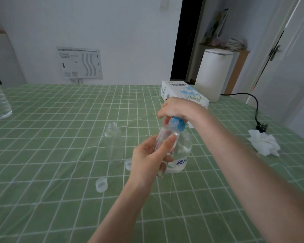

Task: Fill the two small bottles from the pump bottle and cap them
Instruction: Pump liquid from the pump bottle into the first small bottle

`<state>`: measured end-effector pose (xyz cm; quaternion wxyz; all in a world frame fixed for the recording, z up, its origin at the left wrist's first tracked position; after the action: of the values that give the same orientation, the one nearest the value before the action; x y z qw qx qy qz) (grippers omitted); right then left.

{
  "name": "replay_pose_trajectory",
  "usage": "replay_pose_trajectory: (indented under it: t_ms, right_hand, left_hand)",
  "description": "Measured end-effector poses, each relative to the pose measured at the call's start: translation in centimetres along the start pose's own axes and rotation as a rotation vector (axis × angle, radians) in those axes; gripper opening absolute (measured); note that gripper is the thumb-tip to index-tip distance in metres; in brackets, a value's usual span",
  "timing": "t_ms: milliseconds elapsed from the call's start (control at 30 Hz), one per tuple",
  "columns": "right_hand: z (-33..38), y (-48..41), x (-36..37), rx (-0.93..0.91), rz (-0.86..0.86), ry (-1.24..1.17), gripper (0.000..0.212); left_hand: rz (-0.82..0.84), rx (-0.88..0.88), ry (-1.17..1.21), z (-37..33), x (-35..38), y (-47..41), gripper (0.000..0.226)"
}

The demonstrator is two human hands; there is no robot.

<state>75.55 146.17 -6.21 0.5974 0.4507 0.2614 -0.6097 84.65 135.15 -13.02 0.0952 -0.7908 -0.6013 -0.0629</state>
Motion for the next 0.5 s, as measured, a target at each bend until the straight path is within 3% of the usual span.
replay_pose_trajectory:
  t_ms: [500]
  right_hand:
    - [0.8,0.5,-1.0,-0.060,-0.037,-0.002,0.035]
  left_hand:
    - [-0.016,0.008,-0.004,-0.3,-0.1,0.1,0.042]
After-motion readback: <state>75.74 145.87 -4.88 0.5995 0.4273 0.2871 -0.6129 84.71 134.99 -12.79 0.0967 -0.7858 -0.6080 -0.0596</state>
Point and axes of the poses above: each hand's wrist, its own y-axis away from the middle knuckle, its own x-axis out of the palm, z = x × y, the point moved 6 cm from there along -y, towards the middle knuckle, and after that the axes turned 3 degrees about -y, right-handed, at the moved point
